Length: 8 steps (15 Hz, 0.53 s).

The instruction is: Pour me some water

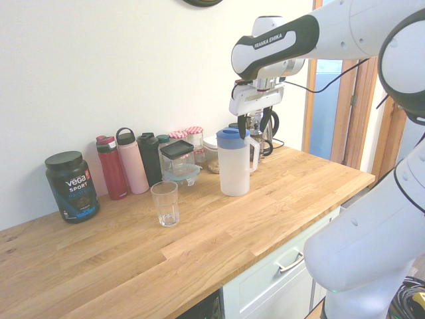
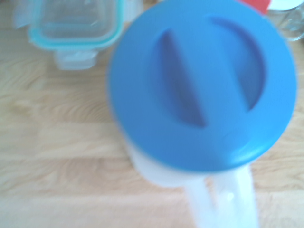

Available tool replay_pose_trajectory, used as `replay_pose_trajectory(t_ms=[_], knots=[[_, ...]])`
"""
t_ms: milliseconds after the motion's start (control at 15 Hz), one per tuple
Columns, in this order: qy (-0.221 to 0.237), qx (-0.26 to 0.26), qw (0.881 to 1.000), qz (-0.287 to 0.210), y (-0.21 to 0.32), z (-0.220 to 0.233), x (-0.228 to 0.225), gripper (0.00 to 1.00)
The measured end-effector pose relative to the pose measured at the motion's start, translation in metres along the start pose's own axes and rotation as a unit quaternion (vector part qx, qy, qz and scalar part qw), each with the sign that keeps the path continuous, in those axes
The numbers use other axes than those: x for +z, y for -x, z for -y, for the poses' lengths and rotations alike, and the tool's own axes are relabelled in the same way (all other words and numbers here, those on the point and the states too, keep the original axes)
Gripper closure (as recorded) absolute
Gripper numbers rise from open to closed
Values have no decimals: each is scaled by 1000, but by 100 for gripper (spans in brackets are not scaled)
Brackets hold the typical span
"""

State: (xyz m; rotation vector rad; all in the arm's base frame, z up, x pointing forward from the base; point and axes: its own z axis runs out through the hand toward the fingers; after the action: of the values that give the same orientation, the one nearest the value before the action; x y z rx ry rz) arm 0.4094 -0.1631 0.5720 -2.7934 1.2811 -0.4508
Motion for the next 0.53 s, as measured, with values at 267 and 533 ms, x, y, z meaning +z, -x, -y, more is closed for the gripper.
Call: replay_pose_trajectory(t_ms=[267,533], knots=[[0,2,1000,-10,-16,5,35,0],[8,-2,1000,0,-20,7,59,100]])
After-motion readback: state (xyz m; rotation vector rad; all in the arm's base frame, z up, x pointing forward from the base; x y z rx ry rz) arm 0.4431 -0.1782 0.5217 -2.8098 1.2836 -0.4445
